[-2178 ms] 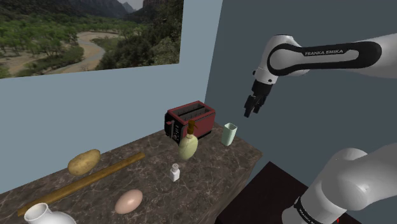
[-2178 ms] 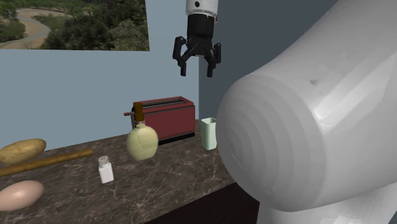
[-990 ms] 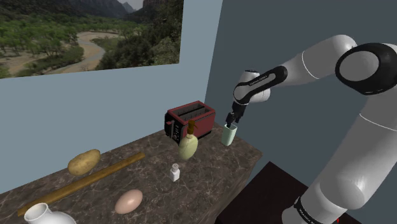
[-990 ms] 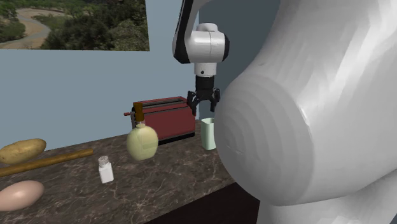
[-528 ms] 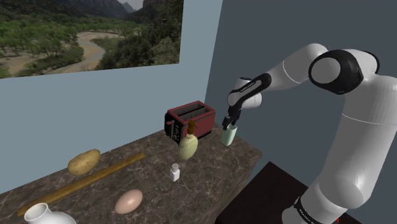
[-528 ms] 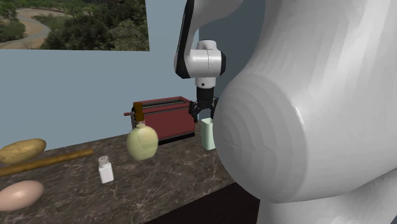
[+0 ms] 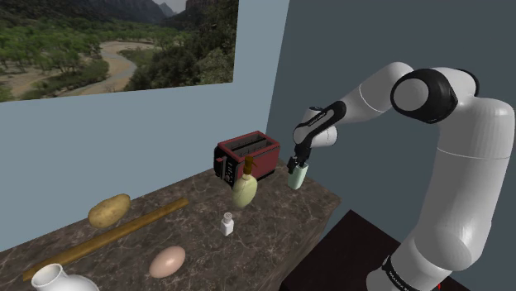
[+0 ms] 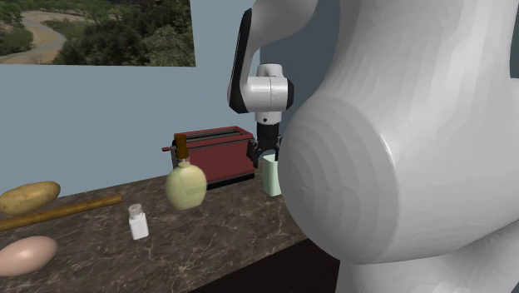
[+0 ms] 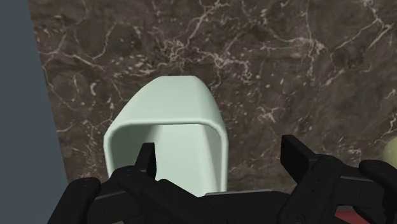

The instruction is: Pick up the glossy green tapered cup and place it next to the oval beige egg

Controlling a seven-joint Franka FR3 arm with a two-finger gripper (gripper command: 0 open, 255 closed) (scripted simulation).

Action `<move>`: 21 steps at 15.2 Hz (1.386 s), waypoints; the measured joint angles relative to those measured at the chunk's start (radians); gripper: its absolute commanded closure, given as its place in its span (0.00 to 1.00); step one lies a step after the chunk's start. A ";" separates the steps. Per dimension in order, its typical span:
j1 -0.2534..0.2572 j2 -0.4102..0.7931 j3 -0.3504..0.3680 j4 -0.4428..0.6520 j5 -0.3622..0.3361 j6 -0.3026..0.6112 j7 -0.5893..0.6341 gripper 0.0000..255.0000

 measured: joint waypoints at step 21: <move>0.008 -0.065 -0.013 0.003 -0.024 -0.067 0.015 1.00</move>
